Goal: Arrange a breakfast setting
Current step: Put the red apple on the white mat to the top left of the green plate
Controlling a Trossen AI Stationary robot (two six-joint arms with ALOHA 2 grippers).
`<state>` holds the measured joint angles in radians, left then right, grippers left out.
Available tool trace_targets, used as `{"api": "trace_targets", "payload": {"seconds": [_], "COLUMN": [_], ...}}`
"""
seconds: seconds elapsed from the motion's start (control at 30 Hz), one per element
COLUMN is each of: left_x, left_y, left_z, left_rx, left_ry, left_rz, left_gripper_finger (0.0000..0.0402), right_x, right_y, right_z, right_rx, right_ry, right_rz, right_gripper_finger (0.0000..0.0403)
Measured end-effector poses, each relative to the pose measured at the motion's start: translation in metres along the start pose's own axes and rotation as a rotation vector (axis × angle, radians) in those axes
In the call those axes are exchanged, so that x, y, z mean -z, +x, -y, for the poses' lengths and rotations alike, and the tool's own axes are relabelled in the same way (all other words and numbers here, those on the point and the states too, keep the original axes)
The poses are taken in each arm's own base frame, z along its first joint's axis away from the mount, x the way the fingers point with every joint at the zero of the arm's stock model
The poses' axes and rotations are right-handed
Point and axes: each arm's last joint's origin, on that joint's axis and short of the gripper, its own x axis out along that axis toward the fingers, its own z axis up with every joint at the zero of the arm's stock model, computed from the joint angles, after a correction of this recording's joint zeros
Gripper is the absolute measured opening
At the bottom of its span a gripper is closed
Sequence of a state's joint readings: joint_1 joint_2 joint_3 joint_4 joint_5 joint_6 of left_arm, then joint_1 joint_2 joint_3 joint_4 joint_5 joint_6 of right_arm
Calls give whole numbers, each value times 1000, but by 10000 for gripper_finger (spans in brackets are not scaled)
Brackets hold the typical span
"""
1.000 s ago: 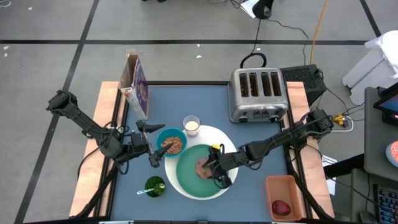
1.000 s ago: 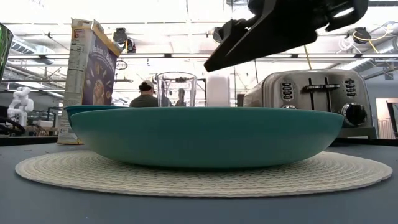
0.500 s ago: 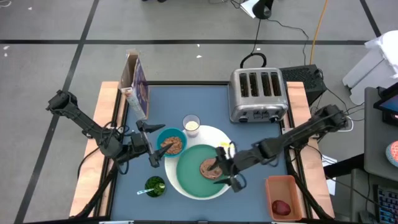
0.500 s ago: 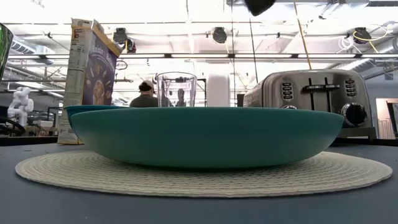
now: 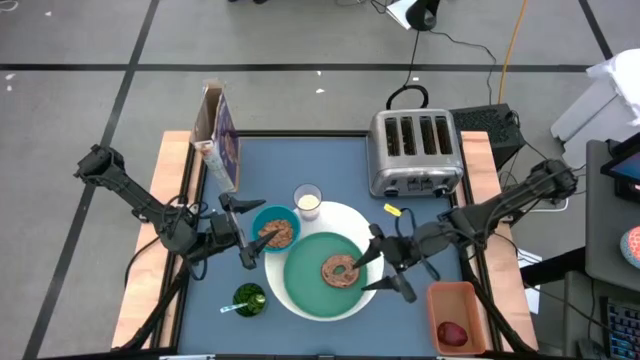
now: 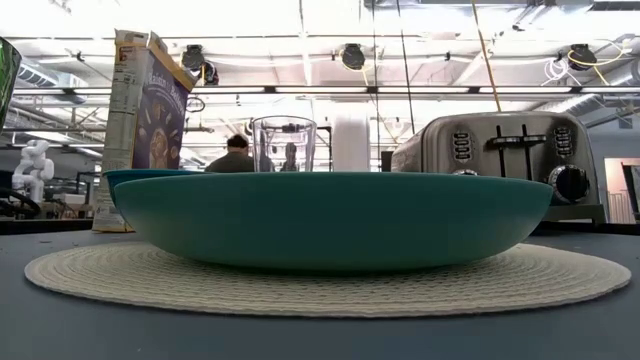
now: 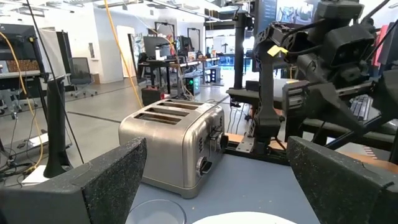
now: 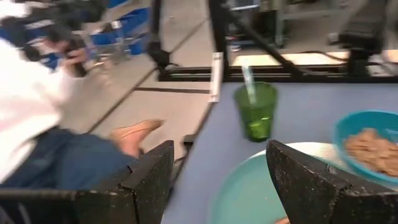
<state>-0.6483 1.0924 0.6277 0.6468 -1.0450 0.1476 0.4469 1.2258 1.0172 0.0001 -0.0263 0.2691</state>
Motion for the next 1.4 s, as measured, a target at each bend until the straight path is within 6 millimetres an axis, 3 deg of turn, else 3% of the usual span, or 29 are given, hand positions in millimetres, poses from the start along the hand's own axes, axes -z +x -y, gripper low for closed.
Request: {"api": "trace_targets", "payload": {"seconds": [0.23,0.37,0.57,0.87,1.4], "left_x": [0,0,0,0,0], "left_y": [0,0,0,0,0], "left_z": [0,0,0,0,0], "left_rx": [0,0,0,0,0], "left_ry": [0,-4,-9,-26,-26], "left_rz": [0,0,0,0,0], "left_gripper_finger": [392,392,392,392,392], "right_x": [1,8,32,67,122], "right_y": [-28,-46,-60,-61,-41], "right_z": [-22,-36,-52,-82,-113], "right_rx": [-265,-211,-152,-28,210], "right_ry": [52,182,477,824,837], "right_rz": [-108,-176,-424,-764,-1022], "right_gripper_finger": [249,249,249,249,249]}}
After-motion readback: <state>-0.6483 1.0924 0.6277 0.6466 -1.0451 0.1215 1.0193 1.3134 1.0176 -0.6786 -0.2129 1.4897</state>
